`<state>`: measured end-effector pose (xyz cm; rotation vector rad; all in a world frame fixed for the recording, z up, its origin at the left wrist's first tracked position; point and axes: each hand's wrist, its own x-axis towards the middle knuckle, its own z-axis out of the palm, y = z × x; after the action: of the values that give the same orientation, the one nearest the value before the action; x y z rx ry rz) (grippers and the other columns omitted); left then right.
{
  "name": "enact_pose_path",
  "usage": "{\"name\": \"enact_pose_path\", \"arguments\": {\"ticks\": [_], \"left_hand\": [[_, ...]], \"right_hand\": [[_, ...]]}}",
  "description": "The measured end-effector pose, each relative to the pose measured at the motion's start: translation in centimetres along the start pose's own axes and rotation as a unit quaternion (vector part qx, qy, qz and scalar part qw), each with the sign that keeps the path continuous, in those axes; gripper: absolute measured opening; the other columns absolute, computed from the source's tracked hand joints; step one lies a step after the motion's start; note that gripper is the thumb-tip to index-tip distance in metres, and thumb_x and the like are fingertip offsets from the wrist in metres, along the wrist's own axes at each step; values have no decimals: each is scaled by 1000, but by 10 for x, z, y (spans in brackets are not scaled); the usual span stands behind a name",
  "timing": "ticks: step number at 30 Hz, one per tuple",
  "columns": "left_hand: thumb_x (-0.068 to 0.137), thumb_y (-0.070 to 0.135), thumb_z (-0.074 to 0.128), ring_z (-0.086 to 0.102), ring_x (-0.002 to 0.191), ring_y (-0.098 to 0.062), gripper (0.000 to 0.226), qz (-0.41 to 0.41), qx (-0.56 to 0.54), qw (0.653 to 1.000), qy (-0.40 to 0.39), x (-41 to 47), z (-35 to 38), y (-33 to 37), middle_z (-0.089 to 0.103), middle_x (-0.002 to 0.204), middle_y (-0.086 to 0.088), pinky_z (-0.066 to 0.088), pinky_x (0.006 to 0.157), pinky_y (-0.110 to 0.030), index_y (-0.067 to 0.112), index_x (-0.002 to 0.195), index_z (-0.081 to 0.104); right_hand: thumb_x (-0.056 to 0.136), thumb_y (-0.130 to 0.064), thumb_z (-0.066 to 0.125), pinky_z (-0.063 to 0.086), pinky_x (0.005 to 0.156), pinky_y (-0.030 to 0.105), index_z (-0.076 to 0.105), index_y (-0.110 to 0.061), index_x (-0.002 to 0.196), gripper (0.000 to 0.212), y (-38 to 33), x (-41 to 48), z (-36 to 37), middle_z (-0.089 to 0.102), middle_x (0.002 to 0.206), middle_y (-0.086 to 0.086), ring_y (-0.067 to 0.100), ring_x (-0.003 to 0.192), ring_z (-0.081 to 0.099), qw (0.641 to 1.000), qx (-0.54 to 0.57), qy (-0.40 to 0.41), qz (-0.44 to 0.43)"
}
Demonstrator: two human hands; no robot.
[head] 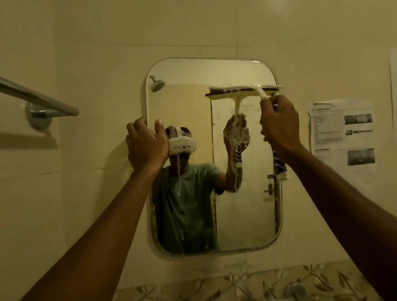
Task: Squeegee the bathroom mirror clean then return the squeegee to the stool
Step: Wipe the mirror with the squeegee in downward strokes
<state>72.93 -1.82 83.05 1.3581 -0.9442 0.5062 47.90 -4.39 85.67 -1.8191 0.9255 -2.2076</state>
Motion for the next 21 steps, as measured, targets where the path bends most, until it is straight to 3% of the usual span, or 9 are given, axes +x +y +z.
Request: {"name": "enact_pose_path", "arguments": {"ticks": [3, 7, 12, 17, 21], "left_hand": [[100, 43, 36, 58, 103, -28, 42, -5, -12, 1000, 8, 15, 0, -4, 59, 118, -11, 40, 77, -33, 9, 117, 53], [103, 36, 31, 60, 81, -28, 45, 59, 11, 998, 6, 34, 1, -14, 66, 93, -16, 38, 68, -31, 3, 96, 61], [104, 37, 29, 66, 74, -31, 49, 113, 34, 993, 21, 43, 5, -22, 68, 81, -15, 46, 69, -33, 4, 86, 61], [104, 34, 30, 67, 77, -34, 49, 145, 43, 988, 31, 43, 4, -22, 70, 82, -19, 41, 70, -32, 2, 88, 63], [104, 34, 31, 66, 79, -36, 51, 144, 30, 989, 18, 42, -2, -21, 70, 84, -21, 37, 69, -31, -2, 89, 65]], "right_hand": [[100, -35, 42, 56, 64, 46, 53, -18, 99, 20, -11, 24, 5, 61, 83, 3, 21, 69, 60, 999, -35, 4, -17], [103, -34, 37, 46, 40, 26, 49, -10, 117, 30, -21, 46, 11, 58, 86, 4, 13, 58, 55, 998, -61, -21, -7], [104, -40, 28, 47, 39, 27, 45, -12, 124, 39, -26, 50, 14, 56, 86, 7, 17, 55, 57, 989, -129, -68, 8], [104, -39, 26, 46, 38, 26, 47, -13, 104, 34, -17, 9, 6, 54, 70, 6, 17, 45, 55, 977, -183, -104, 21], [104, -39, 26, 46, 40, 26, 49, -12, 93, 37, -6, -32, -4, 54, 69, 6, 16, 48, 54, 963, -221, -146, 52]]}}
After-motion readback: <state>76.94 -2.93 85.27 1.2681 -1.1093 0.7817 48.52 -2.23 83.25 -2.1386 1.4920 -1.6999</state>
